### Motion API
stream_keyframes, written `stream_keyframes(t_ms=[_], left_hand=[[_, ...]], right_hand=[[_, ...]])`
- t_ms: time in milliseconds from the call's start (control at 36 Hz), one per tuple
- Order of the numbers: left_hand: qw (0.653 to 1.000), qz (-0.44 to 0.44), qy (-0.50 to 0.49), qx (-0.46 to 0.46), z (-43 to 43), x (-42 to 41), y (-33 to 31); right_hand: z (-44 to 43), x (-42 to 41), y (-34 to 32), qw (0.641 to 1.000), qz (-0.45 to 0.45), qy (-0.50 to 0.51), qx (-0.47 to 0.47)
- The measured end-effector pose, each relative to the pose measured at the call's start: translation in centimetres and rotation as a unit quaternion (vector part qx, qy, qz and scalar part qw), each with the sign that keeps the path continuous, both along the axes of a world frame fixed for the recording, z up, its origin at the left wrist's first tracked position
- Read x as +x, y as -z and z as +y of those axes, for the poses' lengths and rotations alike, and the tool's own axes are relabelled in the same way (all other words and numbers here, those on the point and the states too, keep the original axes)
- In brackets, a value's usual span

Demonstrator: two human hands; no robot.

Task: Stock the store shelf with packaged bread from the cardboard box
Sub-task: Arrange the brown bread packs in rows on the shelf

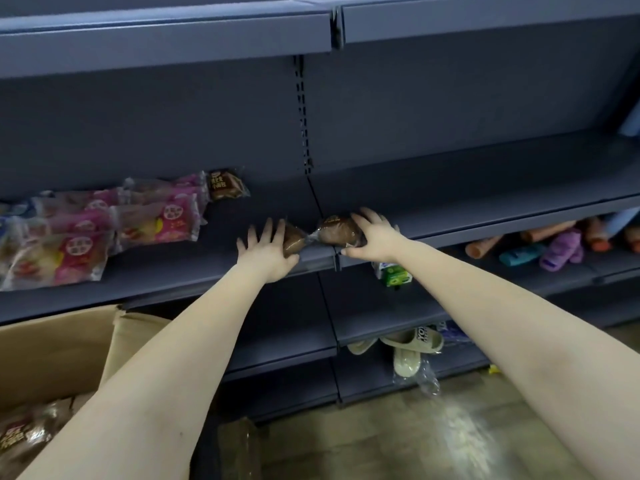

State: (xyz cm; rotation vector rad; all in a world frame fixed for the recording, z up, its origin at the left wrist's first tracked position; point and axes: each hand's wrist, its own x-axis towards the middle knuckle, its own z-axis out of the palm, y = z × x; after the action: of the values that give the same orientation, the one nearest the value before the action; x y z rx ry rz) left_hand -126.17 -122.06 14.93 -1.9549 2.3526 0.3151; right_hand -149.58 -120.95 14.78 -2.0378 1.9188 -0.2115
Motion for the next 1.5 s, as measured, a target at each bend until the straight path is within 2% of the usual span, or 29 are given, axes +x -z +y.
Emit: stream_keyframes(t_ms=[250,389,556,944,1056,1222,1500], left_hand=[[1.000,0.019,0.001,0.024,0.1,0.5,0.3],[0.998,0.045,-0.019,-0.037,1.2,1.0,1.1],[0.995,0.058,-0.063,-0.055,1.8,2.2,1.9],[0.995,0.058,-0.044,-0.069,1.0,2.9,2.0],[0.993,0.064,-0.031,-0.093,0.2,3.1,1.4],[0.986,0.092,-0.027,-0.135,-1.4,3.3,0.9],[0.985,0.080,-0.046,-0.144,-4.4,7.5,0.4]], right_hand=[[-0.1,1.7,-1.1,0.998,-0.020,-0.023,-0.056],[-0.7,2.5,-1.1,0.997,-0.034,-0.016,-0.072],[-0.6,3.8,0.1,0.999,-0.018,-0.007,-0.041],[-0.6,2.9,1.5,0.998,0.041,-0.008,-0.050],[-1.0,2.8,0.5,0.996,0.022,0.039,-0.075],[-2.4,2.6,-1.4,0.979,0.066,0.087,-0.173],[-7.8,8.4,-2.9,0.984,0.030,0.012,-0.173]])
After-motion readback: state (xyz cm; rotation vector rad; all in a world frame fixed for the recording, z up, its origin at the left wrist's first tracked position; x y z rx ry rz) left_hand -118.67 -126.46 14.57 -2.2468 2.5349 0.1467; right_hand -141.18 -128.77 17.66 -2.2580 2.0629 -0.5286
